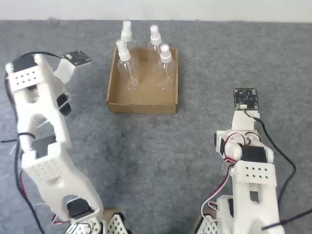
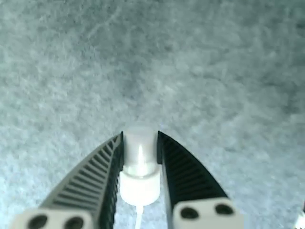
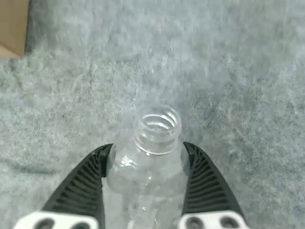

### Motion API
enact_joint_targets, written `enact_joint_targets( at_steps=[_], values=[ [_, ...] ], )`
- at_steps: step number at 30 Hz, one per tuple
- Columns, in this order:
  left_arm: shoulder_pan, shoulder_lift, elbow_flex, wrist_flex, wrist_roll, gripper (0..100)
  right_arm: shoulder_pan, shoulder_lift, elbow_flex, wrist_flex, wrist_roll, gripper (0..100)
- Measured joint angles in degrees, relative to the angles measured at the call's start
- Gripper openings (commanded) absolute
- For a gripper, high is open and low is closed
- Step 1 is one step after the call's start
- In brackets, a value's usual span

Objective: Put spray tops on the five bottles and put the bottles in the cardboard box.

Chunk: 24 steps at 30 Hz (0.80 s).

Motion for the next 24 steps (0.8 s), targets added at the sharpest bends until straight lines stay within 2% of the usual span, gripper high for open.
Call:
enact_joint_targets(
  at_steps=[6, 12, 15, 21, 24],
  values=[
    [0.0, -8.6, 6.0, -0.1, 0.4, 1, -0.1, -6.5, 0.0, 3.8, 0.0, 0.7],
    [0.0, -13.0, 10.5, -0.1, 11.5, 1, -5.8, -16.2, 0.5, 7.1, 0.0, 0.7],
    [0.0, -15.1, 11.0, -0.1, 13.6, 1, -6.9, -21.9, 3.3, 7.2, -0.4, 0.7],
    [0.0, -21.6, 13.3, -0.1, 16.1, 1, -10.6, -32.6, 12.0, 2.9, -6.4, 0.7],
    [0.0, -24.2, 13.3, -0.1, 19.8, 1, -11.9, -37.5, 14.8, 1.7, -6.8, 0.7]
  ],
)
